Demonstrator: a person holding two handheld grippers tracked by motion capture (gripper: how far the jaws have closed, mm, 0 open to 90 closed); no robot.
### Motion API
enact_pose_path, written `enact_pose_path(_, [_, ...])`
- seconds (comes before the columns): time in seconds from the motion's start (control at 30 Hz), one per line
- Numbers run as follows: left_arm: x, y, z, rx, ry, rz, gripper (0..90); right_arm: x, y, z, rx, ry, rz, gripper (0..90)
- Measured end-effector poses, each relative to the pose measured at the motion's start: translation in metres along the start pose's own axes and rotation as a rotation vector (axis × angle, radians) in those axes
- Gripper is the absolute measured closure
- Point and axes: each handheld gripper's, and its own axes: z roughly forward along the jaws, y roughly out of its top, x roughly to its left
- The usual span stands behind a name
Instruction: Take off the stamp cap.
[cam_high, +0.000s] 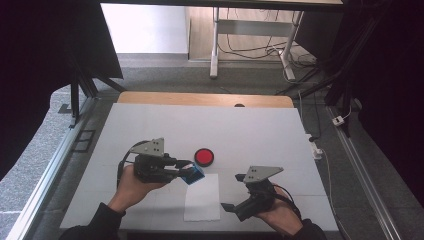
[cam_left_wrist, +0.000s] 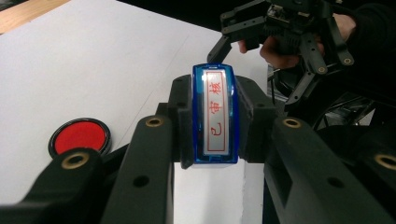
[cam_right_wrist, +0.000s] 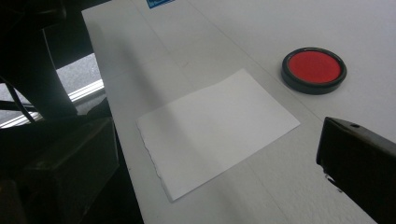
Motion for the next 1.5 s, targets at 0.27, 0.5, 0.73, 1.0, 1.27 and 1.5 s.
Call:
enact_pose_path(0.27, [0.000,0.001,0.001,-0.003,-0.023,0.012,71.0,-0.002,0.011,0.014,0.004,0.045,-0.013,0.0])
enact_pose_path(0.5, [-0.002,0.001,0.003,0.004,-0.041,0.055,71.0,-0.002,0.019,0.025,0.001,0.077,-0.017,0.0])
enact_pose_path(0.73, [-0.003,0.001,0.005,0.006,-0.056,0.074,71.0,-0.001,0.025,0.036,0.010,0.097,-0.038,0.0])
enact_pose_path(1.0, [-0.002,0.001,0.005,-0.006,-0.090,0.092,71.0,0.002,0.031,0.048,0.014,0.140,-0.060,0.0])
enact_pose_path(1.27, [-0.003,0.001,0.006,-0.003,-0.118,0.120,71.1,0.005,0.037,0.059,0.009,0.174,-0.123,4.1])
enact_pose_path(1.5, [-0.004,0.000,0.008,0.010,-0.143,0.137,71.0,0.004,0.044,0.055,-0.025,0.239,-0.141,23.8])
